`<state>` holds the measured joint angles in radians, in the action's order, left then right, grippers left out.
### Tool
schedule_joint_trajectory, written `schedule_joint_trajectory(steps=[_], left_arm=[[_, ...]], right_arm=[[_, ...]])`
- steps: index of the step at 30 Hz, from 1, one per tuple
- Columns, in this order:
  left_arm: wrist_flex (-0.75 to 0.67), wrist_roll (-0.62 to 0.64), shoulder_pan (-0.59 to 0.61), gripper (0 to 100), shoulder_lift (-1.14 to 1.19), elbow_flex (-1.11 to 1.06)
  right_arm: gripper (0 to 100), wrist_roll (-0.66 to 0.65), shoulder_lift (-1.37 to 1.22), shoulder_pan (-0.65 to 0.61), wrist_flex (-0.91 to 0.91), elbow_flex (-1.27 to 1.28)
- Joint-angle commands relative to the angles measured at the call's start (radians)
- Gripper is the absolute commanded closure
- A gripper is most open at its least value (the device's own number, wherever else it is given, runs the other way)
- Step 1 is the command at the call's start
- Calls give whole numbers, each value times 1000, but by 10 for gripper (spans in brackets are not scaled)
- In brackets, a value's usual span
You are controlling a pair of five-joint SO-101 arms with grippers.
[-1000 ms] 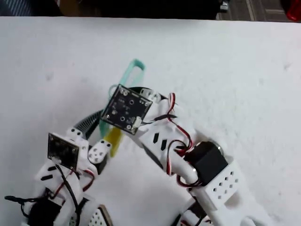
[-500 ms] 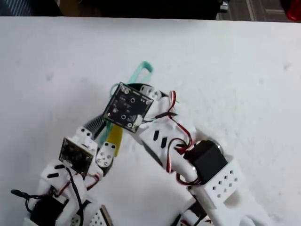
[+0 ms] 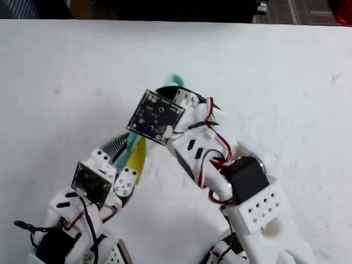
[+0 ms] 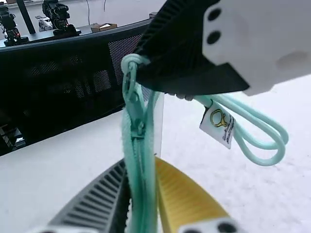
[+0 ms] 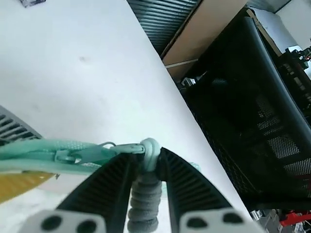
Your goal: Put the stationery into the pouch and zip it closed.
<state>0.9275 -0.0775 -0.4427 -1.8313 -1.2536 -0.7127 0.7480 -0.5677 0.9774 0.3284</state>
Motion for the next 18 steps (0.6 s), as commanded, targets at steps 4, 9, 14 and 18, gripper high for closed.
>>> schedule_joint_trajectory(steps=[4, 9, 14, 18], left_arm=[[21, -3, -24, 980, 7, 8], [21, -3, -24, 980, 7, 5], [21, -3, -24, 980, 7, 5], [21, -3, -24, 980, 7, 3]], right_arm=[[981, -17, -119, 170, -111, -38], [981, -17, -166, 248, -183, -38], [981, -17, -193, 302, -268, -40], [981, -17, -231, 337, -314, -41]])
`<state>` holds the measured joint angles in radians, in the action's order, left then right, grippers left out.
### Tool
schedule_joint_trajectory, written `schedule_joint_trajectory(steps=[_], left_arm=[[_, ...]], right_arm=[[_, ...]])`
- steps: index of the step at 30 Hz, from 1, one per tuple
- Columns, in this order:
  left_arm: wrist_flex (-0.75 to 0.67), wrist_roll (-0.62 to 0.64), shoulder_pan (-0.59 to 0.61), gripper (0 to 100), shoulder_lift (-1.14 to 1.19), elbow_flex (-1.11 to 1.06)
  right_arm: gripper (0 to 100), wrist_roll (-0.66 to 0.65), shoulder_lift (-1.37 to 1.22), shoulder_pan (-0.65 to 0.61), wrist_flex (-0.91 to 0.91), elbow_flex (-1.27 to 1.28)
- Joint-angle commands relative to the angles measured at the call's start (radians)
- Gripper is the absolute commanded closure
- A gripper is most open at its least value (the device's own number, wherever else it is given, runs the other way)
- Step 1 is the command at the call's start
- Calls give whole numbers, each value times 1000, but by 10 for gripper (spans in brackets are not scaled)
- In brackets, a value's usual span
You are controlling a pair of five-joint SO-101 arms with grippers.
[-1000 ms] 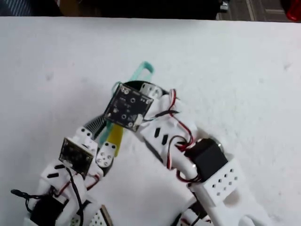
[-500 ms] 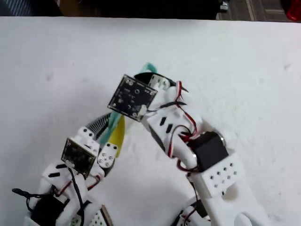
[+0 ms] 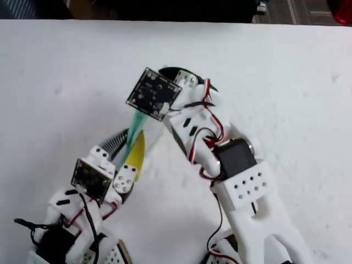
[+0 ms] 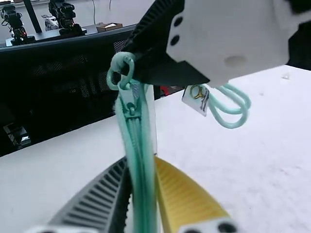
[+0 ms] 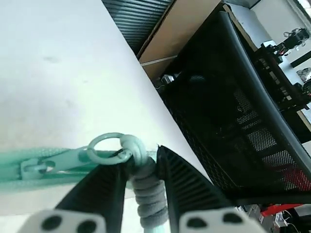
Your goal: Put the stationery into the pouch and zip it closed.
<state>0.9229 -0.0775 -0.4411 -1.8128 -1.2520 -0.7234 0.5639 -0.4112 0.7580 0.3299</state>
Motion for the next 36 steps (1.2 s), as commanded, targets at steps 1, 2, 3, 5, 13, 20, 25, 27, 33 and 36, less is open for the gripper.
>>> schedule_joint_trajectory(steps=[1, 2, 3, 5, 13, 20, 25, 27, 33, 36], left_arm=[[26, -3, -25, 980, -12, 2], [26, -3, -25, 980, -12, 2], [26, -3, -25, 980, -12, 2], [26, -5, -25, 980, -12, 2], [35, -5, -25, 980, -12, 2], [48, -5, -25, 980, -12, 3], [48, -5, -25, 980, -12, 3], [48, -6, -25, 981, -12, 3], [38, -54, -25, 979, -12, 3], [23, -51, -28, 928, -12, -6]], right_arm=[[981, -6, -53, 185, -99, -43], [981, -5, -54, 191, -99, -43], [981, -3, -54, 194, -99, -44], [981, -3, -62, 197, -97, -66], [981, 74, -114, 265, -99, -158], [981, 83, -236, 318, -97, -219], [981, 92, -237, 335, -124, -222], [981, 143, -226, 337, -117, -222], [981, 213, -59, 213, 130, -213], [981, 212, 5, 113, 243, -212]])
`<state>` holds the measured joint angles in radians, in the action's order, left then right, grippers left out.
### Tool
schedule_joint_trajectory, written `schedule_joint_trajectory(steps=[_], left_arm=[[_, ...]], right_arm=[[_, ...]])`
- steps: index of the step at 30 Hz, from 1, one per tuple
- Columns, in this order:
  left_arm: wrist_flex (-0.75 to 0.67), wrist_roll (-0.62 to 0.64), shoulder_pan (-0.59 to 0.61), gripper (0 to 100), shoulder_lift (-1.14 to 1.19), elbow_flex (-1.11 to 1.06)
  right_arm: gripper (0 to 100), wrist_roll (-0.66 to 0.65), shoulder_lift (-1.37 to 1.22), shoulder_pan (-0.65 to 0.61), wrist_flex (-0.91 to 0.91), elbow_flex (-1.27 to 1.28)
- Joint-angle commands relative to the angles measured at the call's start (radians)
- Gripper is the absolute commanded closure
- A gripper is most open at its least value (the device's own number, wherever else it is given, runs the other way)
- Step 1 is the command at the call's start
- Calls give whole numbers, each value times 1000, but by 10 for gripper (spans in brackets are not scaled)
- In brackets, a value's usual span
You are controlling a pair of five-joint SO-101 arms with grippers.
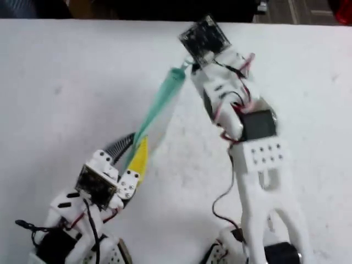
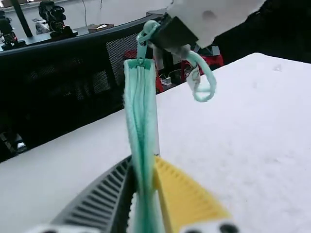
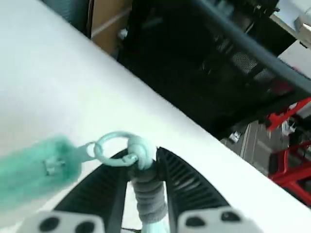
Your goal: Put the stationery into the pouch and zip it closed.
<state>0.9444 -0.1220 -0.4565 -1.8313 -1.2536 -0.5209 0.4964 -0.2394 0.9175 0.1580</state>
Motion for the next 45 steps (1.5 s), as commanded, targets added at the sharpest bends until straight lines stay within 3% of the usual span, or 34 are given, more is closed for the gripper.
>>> schedule_joint_trajectory(steps=[1, 4, 8, 23, 29, 39, 41, 45], left_arm=[[-12, 12, -10, 893, 7, -17], [-57, 97, 1, 828, 7, -64], [-52, -12, 4, 978, 7, -66], [-51, -35, 10, 979, 7, -71], [-51, -41, 10, 980, 7, -72], [-40, -44, 12, 980, 7, -72], [-41, -44, 13, 980, 7, -74], [-44, -37, 47, 980, 7, -74]], right_arm=[[981, 11, 90, -87, 111, -40], [981, 12, 120, -131, 140, -41], [981, 11, 104, -113, 113, -41], [981, 25, -137, 99, -160, -51], [981, 100, -182, 145, -234, -51], [973, 104, -194, 122, -185, -54], [920, 104, -143, 94, -77, -74], [714, 160, 35, 28, 151, -130]])
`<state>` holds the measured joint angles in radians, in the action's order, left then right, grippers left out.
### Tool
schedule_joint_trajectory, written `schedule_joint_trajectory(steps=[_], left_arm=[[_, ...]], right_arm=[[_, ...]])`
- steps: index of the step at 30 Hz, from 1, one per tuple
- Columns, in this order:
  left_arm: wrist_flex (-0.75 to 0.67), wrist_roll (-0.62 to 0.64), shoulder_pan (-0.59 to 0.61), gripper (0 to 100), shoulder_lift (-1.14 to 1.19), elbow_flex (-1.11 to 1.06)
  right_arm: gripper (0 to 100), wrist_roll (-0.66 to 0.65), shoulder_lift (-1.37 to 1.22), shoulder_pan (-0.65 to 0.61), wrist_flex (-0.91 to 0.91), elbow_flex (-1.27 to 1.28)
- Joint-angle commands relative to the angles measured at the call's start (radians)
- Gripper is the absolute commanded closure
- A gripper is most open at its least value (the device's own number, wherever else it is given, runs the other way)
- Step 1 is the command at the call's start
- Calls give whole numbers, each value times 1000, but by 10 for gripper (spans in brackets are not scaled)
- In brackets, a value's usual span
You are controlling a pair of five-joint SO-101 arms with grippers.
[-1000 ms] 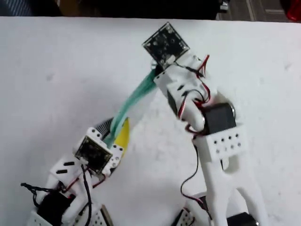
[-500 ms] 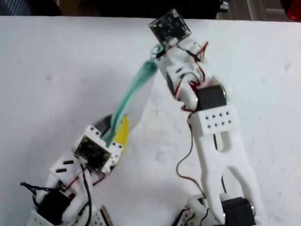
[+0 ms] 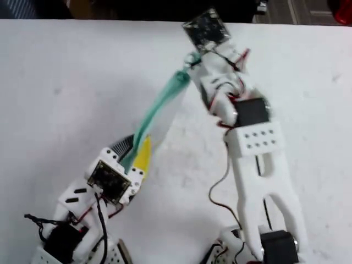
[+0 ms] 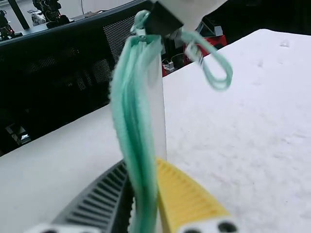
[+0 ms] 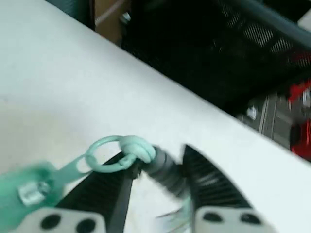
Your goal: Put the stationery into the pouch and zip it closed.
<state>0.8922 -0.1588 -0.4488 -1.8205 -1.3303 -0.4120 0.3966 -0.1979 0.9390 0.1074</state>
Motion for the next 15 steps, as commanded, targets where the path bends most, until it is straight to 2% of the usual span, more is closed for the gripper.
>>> schedule_joint_trajectory(steps=[1, 4, 11, 15], left_arm=[[8, 0, 42, 980, -4, 3], [8, -2, 39, 980, -4, 3], [11, -2, 41, 980, -4, -6], [6, -2, 36, 980, -4, -20]], right_arm=[[681, 97, 180, -30, 183, -100], [681, 196, 274, -97, 343, -175], [714, 264, 291, -300, 642, -293], [713, 356, 269, -407, 665, -379]])
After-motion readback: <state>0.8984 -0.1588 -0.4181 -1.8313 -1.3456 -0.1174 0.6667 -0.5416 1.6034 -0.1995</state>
